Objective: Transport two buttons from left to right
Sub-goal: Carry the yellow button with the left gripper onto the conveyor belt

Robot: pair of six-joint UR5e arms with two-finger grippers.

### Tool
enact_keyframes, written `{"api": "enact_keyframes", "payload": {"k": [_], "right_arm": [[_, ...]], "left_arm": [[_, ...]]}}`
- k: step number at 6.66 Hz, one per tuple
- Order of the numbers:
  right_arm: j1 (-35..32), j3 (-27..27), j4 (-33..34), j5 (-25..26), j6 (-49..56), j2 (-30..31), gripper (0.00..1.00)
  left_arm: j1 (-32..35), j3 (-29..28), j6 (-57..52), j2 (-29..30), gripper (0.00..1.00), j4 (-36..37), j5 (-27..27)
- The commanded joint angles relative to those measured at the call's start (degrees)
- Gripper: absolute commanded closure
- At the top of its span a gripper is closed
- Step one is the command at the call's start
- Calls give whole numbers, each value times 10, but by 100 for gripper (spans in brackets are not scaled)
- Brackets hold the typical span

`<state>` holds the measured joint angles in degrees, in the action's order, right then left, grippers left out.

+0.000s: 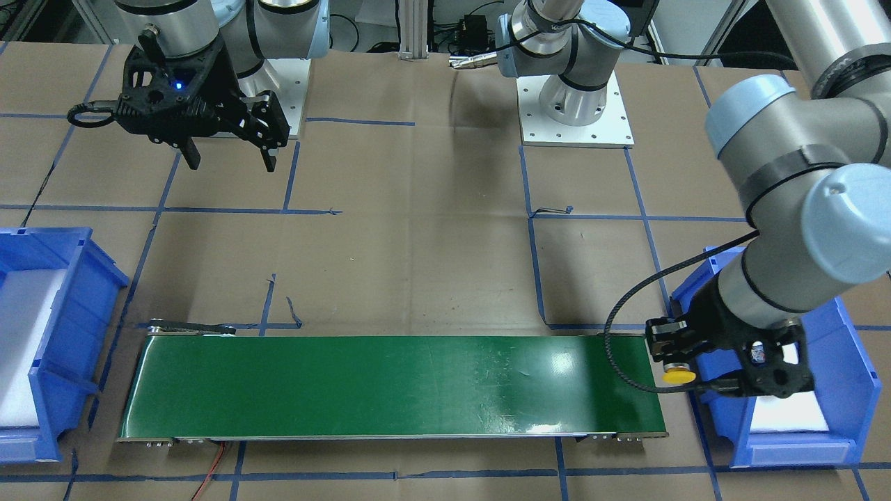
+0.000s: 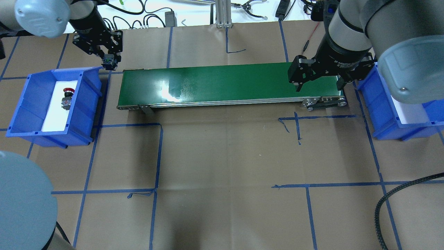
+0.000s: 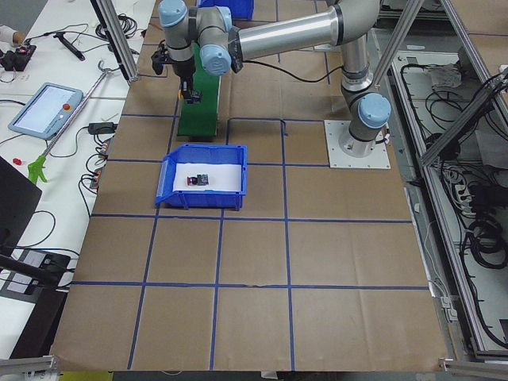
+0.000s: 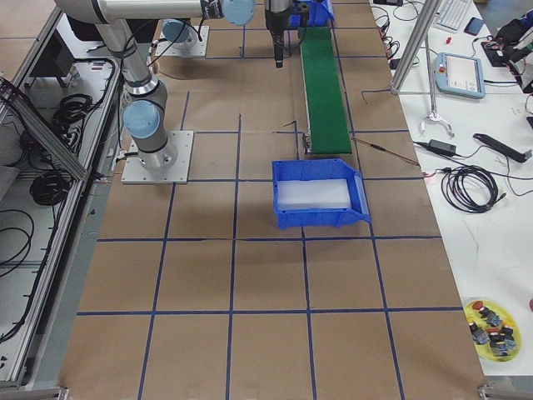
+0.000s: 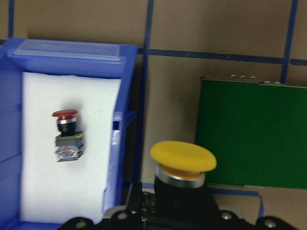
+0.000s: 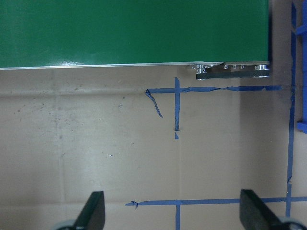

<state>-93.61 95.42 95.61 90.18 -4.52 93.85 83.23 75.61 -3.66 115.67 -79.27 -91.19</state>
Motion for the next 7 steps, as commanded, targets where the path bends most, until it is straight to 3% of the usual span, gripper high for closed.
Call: {"api": "enact_keyframes", "payload": {"k": [1, 5, 7], "right_arm": [[0, -1, -1, 1, 1, -5, 0], [1, 0, 0, 2, 2, -6, 0], [2, 0, 0, 3, 2, -6, 0]], "left_arm": [[36, 26, 29, 44, 100, 59, 0], [40, 114, 29, 46, 100, 181, 4], [41, 119, 31, 54, 100, 185, 4]]}}
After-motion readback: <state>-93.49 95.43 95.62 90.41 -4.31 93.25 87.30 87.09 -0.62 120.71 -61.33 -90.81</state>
